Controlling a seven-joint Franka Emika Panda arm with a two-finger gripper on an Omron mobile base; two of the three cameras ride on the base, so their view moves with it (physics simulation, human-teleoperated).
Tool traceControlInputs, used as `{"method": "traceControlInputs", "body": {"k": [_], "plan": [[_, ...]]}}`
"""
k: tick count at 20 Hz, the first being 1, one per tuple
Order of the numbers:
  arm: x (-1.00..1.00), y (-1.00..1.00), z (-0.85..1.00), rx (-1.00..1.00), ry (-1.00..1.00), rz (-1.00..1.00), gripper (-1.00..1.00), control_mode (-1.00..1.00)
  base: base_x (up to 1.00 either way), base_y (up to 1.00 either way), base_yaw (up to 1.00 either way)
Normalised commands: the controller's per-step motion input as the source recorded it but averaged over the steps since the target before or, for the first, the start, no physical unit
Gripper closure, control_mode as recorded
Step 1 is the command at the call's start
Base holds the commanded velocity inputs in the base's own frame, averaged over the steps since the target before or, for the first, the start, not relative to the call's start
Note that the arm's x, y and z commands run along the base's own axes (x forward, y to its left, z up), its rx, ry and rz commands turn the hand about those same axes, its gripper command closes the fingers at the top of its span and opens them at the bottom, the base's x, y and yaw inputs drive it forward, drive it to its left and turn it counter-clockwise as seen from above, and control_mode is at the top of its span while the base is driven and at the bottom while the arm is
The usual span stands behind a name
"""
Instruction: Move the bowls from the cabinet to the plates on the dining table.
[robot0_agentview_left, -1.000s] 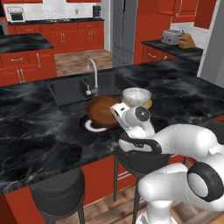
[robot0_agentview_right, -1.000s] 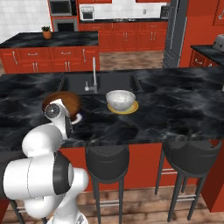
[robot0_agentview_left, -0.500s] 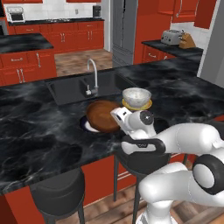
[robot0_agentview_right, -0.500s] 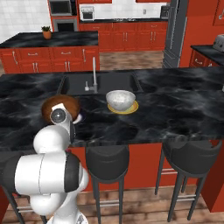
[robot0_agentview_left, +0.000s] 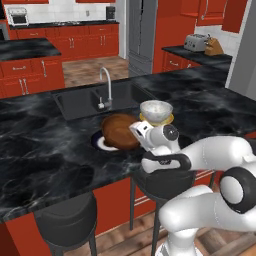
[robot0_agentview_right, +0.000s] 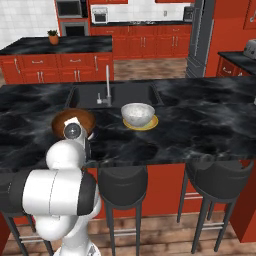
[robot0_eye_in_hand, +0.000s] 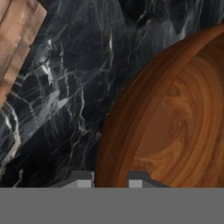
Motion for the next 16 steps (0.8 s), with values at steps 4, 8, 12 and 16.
{"method": "traceControlInputs", "body": {"k": [4, 8, 12, 16], "plan": [[0.29, 0.0, 0.31, 0.02, 0.02, 0.0, 1.0, -1.0, 0.0, 0.0, 0.0], [0.16, 0.01, 0.16, 0.01, 0.05, 0.0, 1.0, -1.0, 0.0, 0.0, 0.0], [0.04, 0.0, -0.1, 0.0, 0.07, 0.0, 1.0, -1.0, 0.0, 0.0, 0.0], [0.0, 0.0, -0.29, 0.0, 0.1, 0.03, 1.0, -1.0, 0.0, 0.0, 0.0]]}}
